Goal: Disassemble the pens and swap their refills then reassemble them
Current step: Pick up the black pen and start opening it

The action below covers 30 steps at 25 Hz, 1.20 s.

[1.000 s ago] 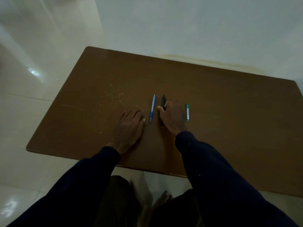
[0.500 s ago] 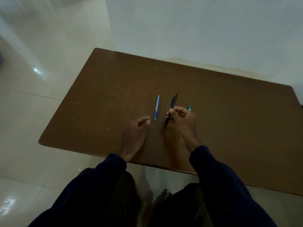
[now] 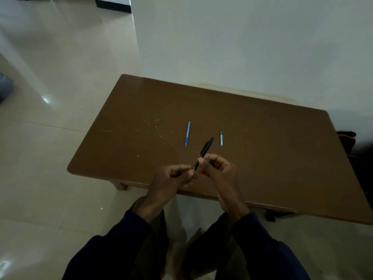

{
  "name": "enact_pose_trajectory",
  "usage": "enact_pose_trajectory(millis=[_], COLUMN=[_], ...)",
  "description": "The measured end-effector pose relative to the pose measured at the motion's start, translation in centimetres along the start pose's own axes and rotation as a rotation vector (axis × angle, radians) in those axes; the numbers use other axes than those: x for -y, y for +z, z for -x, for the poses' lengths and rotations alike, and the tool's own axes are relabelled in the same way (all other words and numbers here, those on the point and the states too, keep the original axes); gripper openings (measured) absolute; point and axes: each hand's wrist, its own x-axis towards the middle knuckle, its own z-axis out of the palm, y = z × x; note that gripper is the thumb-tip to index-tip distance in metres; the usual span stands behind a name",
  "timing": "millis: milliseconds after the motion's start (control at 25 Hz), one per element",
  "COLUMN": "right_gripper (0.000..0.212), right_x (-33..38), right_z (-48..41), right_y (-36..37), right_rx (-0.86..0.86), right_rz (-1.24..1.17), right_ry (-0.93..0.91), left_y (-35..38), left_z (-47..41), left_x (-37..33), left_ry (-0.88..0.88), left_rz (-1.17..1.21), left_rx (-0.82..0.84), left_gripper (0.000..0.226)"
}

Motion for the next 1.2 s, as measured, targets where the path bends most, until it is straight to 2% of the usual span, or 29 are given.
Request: enact_pose_trajectory(millis=[160,360,600,720,840,960,1200], right_gripper=[0.018,0.020,0.018,0.016,0.014,0.012,0.003], right_x=[1.0,1.5,1.0,0.8,0.5,0.1,-0.4], right_z=[1.2,0.8,-0.5,-1.2,-1.8,-2.4,-3.7], right_y=[-0.2,-1.0,-1.2,-1.0,-0.7,-0.6,-1.2], right_rx=[-0.083,-0.080,-0.055,0.000,0.030,0.038,0.007], right_rz=[0.003,0.033,0.084,0.086,0.109,0.118,0.146], right_ry=[-0.142,-0.255,-0.252,-0.235,-0.226,-0.193,-0.126], left_y=[0.1,-0.5,-0.7,-0.3,1.0,1.8,2.4], left_z=[1.4,1.8,1.1,0.4,-0.7,-1.8,-3.8], left_x=[0.4,0.8,0.7,0.2,-0.4,-0.1,0.7], left_ry=[0.058,0.060,0.053,0.118,0.182,0.168,0.087], left_rz=[-0.054,-0.096,-0.119,-0.125,-0.031,0.068,0.052], left_rx=[-0.093,-0.084,-0.023,-0.004,-0.016,-0.058,-0.082], left_gripper=[0.008,0.013,0.016,0.025,0.027,0.027,0.026])
